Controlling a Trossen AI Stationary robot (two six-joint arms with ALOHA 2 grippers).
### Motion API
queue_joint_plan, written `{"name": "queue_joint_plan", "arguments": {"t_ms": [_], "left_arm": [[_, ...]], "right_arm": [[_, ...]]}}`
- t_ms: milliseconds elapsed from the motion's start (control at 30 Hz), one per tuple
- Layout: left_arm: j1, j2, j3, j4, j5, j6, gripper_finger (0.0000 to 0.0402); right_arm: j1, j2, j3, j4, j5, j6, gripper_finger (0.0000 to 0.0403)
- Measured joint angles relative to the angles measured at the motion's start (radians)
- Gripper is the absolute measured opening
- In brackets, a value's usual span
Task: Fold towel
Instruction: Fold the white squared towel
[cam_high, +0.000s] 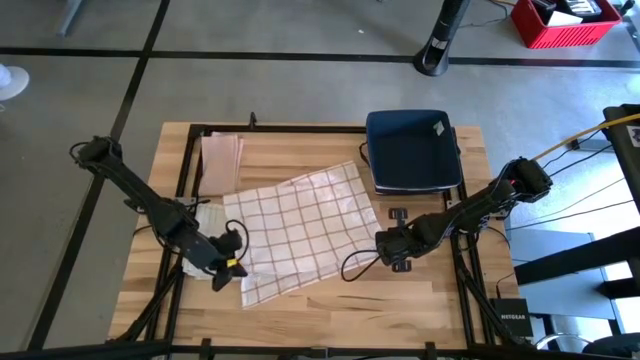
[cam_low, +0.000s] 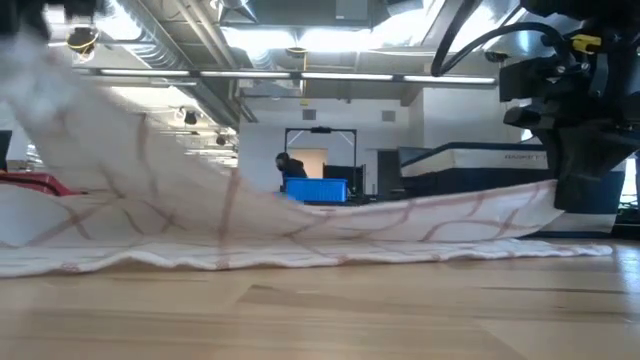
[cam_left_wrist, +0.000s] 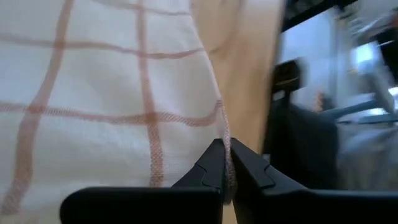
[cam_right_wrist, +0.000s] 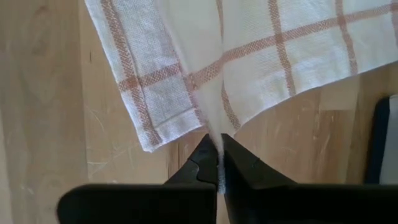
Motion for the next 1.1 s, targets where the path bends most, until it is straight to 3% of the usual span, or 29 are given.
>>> {"name": "queue_joint_plan", "arguments": {"t_ms": [233, 500, 767, 967, 1100], "left_arm": [[-0.055, 0.109, 0.028, 0.045, 0.004, -0.017, 0.0003], [-0.065, 0.281, 0.027, 0.155, 0.104, -0.033, 0.0005], [-0.067, 0.334, 0.027, 0.193, 0.132, -0.042, 0.0006], [-0.067, 0.324, 0.027, 0.318, 0.248, -0.035, 0.0003], [-0.08, 0.325, 0.027, 0.359, 0.256, -0.006, 0.0004]], "right_arm": [[0.0, 0.0, 0.0, 0.0, 0.0, 0.004, 0.0011], [0.0, 0.0, 0.001, -0.011, -0.009, 0.005, 0.0009], [0.001, 0.0, 0.001, -0.018, -0.071, 0.007, 0.0008], [0.001, 0.0, 0.024, -0.016, -0.136, 0.006, 0.0008], [0.001, 0.0, 0.058, -0.006, -0.197, -0.016, 0.0005]]}}
